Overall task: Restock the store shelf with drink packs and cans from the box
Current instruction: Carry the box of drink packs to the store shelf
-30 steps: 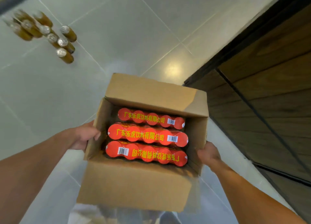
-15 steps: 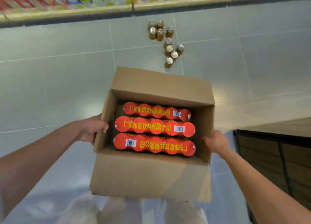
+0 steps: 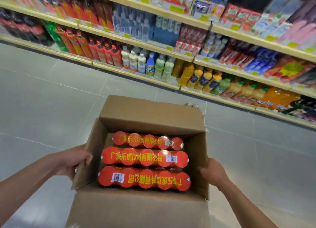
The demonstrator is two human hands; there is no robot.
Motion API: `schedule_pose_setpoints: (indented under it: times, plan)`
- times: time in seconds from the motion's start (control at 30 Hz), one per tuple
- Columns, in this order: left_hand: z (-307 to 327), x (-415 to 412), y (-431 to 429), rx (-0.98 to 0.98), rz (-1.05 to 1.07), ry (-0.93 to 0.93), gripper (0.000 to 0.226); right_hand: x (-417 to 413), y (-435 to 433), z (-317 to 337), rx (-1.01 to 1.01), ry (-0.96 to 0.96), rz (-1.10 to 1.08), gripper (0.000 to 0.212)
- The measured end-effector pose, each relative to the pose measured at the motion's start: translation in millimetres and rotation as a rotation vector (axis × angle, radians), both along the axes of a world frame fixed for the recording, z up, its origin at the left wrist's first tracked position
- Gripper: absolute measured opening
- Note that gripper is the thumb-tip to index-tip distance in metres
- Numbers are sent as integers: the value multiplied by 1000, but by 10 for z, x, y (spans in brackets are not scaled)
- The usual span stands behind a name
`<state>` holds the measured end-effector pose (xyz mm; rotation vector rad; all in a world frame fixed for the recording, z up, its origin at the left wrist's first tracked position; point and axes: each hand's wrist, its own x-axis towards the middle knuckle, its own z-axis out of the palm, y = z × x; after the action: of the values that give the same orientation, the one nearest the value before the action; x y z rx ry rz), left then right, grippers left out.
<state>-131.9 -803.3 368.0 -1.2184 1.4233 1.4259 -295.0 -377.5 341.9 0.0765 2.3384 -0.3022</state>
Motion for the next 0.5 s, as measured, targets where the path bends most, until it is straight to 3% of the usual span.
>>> schedule_pose_setpoints:
  times: [0.23, 0.5]
  plan:
    - [-112, -282, -583, -11, 196, 31, 51, -1127, -891, 25, 3, 16, 200, 18]
    - [-209, -442, -1302, 67, 436, 30, 77, -2017, -2157, 74, 16, 0, 355, 11]
